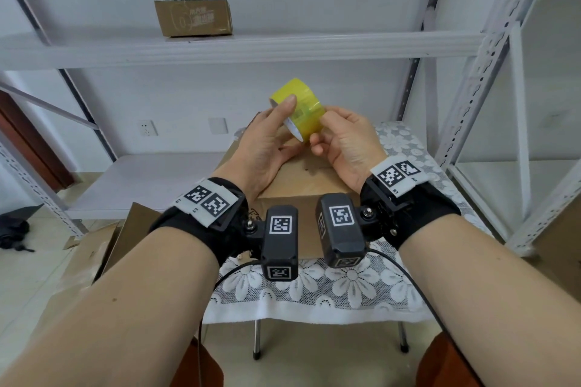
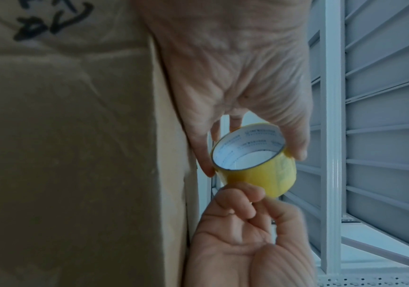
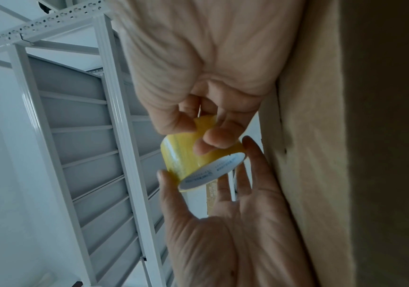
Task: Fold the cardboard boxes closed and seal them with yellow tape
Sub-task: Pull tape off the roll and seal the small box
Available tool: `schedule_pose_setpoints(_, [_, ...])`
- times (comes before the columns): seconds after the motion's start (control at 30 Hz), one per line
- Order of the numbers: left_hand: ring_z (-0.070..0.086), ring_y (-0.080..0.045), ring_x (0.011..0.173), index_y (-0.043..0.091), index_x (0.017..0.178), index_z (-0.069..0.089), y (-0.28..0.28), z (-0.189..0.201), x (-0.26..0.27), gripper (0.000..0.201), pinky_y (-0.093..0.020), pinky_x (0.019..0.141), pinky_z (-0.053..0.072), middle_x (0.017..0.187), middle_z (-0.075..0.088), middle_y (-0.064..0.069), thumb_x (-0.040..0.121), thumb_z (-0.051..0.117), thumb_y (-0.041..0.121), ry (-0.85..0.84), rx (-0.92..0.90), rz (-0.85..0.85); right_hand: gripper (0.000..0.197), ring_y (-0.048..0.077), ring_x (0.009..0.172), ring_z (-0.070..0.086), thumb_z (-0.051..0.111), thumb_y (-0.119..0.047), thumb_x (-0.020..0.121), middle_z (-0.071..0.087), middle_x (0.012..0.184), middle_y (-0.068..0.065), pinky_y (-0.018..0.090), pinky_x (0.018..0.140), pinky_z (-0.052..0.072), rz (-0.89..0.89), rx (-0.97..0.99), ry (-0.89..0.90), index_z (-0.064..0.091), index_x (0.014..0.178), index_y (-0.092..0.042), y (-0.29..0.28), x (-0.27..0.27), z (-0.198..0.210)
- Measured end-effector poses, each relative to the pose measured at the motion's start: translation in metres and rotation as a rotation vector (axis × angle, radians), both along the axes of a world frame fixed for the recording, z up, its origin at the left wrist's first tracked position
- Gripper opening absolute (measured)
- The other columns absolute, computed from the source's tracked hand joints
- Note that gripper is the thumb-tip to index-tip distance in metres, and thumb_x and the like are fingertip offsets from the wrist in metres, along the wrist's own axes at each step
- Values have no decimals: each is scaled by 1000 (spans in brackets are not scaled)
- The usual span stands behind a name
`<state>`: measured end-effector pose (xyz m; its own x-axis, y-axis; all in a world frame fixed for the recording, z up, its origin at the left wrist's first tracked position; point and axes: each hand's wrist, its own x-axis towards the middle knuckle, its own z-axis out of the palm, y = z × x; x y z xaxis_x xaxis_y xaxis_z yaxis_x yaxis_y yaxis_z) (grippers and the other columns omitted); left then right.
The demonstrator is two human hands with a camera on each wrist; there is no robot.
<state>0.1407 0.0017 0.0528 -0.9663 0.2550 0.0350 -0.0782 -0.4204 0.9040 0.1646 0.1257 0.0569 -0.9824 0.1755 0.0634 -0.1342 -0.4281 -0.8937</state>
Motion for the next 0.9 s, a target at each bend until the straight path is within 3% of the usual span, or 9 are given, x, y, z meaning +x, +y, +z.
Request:
schedule_pose_setpoints(0.1, [68,-26,104,5,121,60,-2,0,1,44,-39,88,57,109,71,-8,89,64,35,4,-14,-31,7,14,46,48,61,-7,90,59,69,9,21,37,37,17,-15,0,62,83,-6,2,3,0])
schedule_pose_setpoints(0.17, [69,-27,104,9,115,62,-3,0,2,38,-40,90,56,106,72,-7,91,62,38,-6,-29,-22,2,12,44,51,63,-6,89,61,68,7,19,38,40,19,-20,16,64,86,-5,2,3,-1])
schedule_pose_setpoints(0.3, [69,-27,101,6,117,61,-3,0,3,44,-38,79,58,116,68,-16,92,58,43,-26,-25,-3,12,13,47,60,62,3,86,66,74,10,17,42,48,55,-9,50,64,97,-3,1,5,-2])
schedule_pose_setpoints(0.4, [68,-29,102,5,115,61,-3,1,3,43,-36,74,57,115,68,-18,93,59,42,-38,-11,-1,19,14,48,61,64,9,82,64,76,10,18,43,48,65,65,64,62,95,-4,0,6,-3])
schedule_pose_setpoints(0.57, [70,-26,97,0,122,58,-1,0,3,53,-37,78,57,111,71,-15,90,61,42,-12,-44,-10,19,13,46,56,76,-3,75,66,66,2,20,40,46,46,301,33,63,87,-9,-2,6,-5])
schedule_pose_setpoints(0.67, [70,-26,97,3,112,63,0,1,3,45,-36,75,58,109,71,-15,93,58,44,-23,-30,-5,15,13,47,59,73,-1,78,68,67,3,19,42,49,79,261,45,64,88,-8,-2,6,-4])
schedule_pose_setpoints(0.77, [70,-23,87,6,101,65,2,3,3,42,-30,62,56,98,73,-13,95,53,46,-40,-7,18,16,15,51,64,67,3,82,69,71,7,19,47,53,137,182,57,64,95,-5,-2,7,-3])
schedule_pose_setpoints(0.9, [69,-24,88,6,100,65,1,4,2,41,-28,59,55,98,72,-13,96,51,45,-52,12,21,19,17,56,66,64,5,83,69,78,11,20,53,56,169,159,62,63,101,-2,-2,7,-3])
